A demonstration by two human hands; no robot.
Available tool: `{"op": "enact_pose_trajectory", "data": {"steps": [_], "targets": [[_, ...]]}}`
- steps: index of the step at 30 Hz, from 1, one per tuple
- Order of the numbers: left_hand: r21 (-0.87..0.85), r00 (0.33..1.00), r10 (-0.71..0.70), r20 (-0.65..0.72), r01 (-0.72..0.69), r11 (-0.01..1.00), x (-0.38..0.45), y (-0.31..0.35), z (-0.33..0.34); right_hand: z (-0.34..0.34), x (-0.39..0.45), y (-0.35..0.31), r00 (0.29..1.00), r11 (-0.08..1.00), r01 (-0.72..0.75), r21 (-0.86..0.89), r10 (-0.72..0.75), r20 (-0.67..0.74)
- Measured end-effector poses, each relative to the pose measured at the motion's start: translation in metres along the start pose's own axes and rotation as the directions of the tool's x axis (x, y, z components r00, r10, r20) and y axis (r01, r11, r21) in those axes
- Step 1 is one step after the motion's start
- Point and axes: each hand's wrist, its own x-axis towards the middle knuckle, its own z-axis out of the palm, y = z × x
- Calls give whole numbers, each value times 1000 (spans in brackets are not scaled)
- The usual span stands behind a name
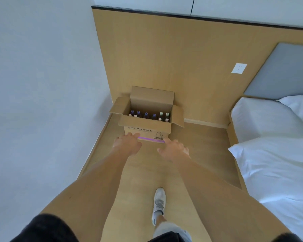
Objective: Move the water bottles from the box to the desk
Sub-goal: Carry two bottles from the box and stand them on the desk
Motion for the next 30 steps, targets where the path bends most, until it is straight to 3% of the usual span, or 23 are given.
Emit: {"op": "enact_pose_trajectory", "data": {"steps": [12, 23, 30], "targets": [[-60, 997, -70, -40, 68, 996, 208, 12, -99, -90, 215, -23, 999, 1000, 19, 13, -19, 51], [-110, 997, -64, 52, 70, 991, 361, -9, -114, -127, 334, -35, 993, 1000, -25, -9, 26, 116], [-97, 995, 71, 76, -63, 993, 494, -29, -140, -153, 443, -57, 980, 985, -170, 27, 167, 106]]}}
